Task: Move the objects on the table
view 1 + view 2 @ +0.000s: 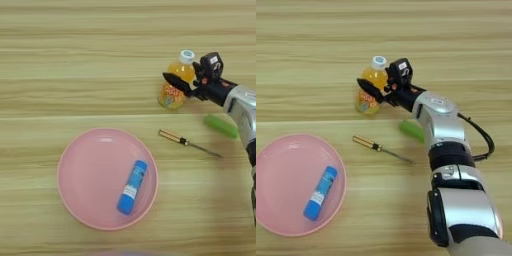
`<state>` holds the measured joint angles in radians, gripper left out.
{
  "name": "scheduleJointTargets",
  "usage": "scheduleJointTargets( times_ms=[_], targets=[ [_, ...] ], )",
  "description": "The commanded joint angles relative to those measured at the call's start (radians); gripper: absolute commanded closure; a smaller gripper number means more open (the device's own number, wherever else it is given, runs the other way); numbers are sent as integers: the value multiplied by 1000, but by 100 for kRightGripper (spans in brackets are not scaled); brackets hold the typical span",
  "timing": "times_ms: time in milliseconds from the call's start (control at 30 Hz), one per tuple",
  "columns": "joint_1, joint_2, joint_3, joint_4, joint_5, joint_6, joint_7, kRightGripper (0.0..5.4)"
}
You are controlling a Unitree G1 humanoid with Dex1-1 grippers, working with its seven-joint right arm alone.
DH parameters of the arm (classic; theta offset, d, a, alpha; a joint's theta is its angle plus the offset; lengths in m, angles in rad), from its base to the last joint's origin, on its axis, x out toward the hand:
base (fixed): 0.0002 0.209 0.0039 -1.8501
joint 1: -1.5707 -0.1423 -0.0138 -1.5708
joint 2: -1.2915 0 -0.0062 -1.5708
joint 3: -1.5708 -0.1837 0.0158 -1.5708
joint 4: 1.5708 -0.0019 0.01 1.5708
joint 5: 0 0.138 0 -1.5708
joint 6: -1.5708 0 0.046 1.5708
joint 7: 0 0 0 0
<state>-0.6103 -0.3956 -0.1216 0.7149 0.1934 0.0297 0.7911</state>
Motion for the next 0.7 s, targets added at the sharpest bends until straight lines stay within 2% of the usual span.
scheduleJointTargets(
  times_ms=[33, 700],
  targets=[
    [-93, -37, -19, -22, -1, -38, -27, 183],
    [-110, -34, -16, 19, -11, -70, -27, 187]
  ],
)
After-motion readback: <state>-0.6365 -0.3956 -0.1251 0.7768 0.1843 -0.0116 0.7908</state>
